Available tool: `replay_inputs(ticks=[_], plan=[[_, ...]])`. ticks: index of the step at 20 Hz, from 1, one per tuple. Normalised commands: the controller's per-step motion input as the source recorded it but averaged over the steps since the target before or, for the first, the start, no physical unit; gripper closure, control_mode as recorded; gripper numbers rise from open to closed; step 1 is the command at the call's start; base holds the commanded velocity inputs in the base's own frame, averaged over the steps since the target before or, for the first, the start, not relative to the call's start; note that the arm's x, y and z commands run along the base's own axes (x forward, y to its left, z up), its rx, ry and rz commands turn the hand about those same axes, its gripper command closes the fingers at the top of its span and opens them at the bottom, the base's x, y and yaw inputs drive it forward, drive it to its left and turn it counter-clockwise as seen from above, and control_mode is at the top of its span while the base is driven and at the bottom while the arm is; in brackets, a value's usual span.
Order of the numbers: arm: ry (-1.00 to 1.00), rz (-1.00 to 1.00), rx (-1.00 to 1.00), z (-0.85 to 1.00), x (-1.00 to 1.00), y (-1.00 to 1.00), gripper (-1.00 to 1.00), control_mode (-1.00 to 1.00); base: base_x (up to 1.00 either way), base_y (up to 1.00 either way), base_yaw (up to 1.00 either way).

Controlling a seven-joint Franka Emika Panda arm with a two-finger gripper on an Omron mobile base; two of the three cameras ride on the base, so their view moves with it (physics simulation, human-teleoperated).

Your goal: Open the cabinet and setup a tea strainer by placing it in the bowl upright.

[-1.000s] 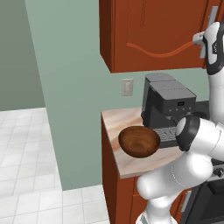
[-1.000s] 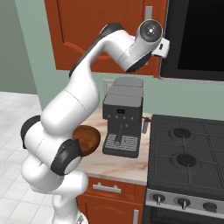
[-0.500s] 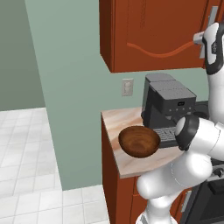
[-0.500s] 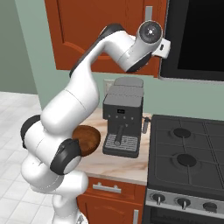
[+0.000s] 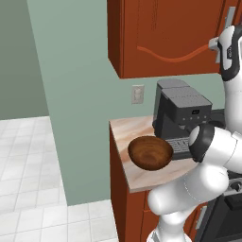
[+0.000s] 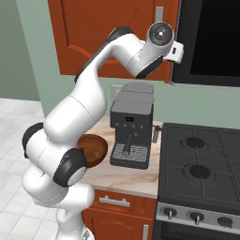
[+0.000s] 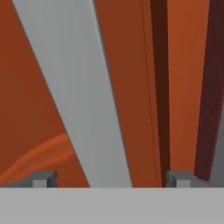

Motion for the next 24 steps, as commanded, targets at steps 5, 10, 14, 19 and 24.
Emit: replay_inputs(ticks=[5, 10, 14, 19, 24], plan=[[0.00, 0.00, 0.00, 0.00, 0.00, 0.00, 1.00, -1.00, 0.00, 0.00, 0.00], [0.00, 0.00, 0.00, 0.00, 0.01, 0.00, 1.00, -1.00, 0.00, 0.00, 0.00], [0.00, 0.00, 0.00, 0.00, 0.00, 0.00, 1.00, -1.00, 0.00, 0.00, 0.00], [0.00, 0.00, 0.00, 0.00, 0.02, 0.00, 1.00, -1.00, 0.00, 0.00, 0.00], [0.01, 0.00, 0.00, 0.00, -0.05, 0.00, 1.00, -1.00, 0.00, 0.00, 0.00]])
